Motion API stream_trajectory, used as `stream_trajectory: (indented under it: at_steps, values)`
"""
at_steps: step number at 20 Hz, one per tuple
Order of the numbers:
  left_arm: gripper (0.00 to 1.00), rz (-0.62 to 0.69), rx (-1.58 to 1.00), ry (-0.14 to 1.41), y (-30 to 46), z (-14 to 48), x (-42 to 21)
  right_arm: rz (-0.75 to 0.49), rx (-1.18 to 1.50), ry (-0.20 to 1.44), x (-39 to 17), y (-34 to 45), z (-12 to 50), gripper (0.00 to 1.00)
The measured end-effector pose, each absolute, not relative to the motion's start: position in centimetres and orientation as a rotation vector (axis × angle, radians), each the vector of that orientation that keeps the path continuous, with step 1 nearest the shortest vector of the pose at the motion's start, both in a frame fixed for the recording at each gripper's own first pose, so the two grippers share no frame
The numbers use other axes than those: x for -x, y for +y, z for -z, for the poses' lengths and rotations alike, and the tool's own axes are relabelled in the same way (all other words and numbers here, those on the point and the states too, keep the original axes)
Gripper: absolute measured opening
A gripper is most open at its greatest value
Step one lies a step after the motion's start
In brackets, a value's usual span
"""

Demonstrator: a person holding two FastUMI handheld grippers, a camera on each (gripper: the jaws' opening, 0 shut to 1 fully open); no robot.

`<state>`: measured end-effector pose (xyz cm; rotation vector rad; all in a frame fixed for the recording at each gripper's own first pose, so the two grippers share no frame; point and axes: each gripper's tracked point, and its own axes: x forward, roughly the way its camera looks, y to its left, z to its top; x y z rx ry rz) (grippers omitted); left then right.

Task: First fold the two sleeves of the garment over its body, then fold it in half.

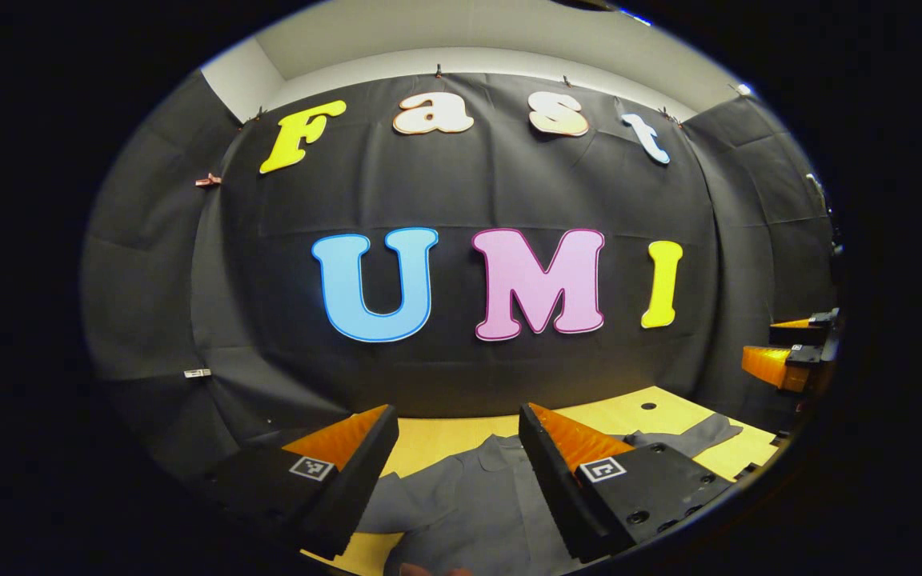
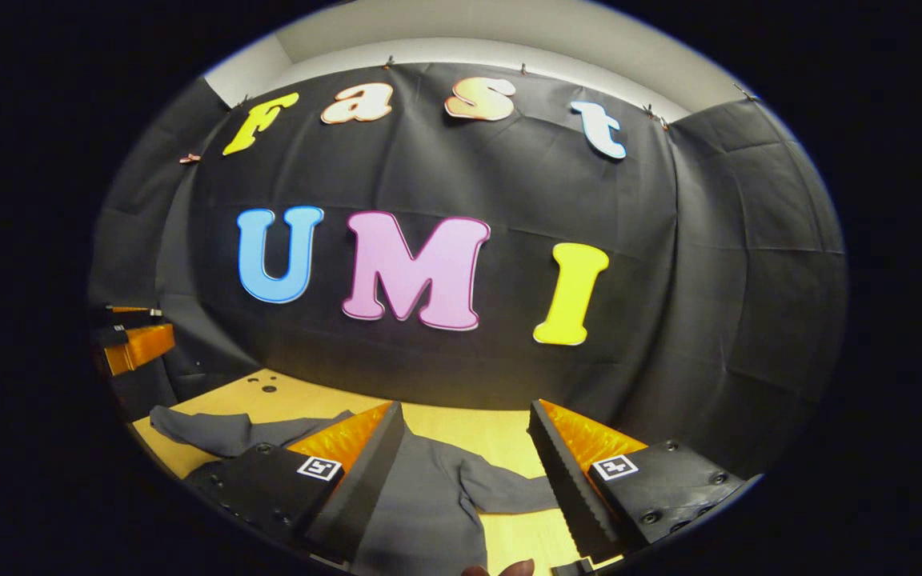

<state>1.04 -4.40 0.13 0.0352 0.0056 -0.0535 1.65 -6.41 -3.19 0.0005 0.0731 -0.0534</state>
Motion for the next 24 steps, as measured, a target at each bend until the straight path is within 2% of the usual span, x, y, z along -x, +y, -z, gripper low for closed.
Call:
stream_trajectory:
  at_steps: [8,11,18,24]
  values:
    - [0.95,0.07,-0.049,0.046,-7.8,0.9,-1.6,0.201,0.022,0.267,-7.6,-20.5,13.8,0.98]
    - [0.95,0.075,-0.048,0.075,-9.2,1.8,-1.9,0.219,0.013,0.353,-9.6,-24.4,18.7,0.98]
    - [0.94,0.033,-0.055,0.14,-10.8,3.1,-2.6,0.261,-0.061,0.571,-13.0,-29.4,31.8,0.98]
    - [0.94,-0.004,-0.089,0.18,-11.3,4.0,-2.9,0.261,-0.12,0.684,-14.3,-31.1,38.2,0.98]
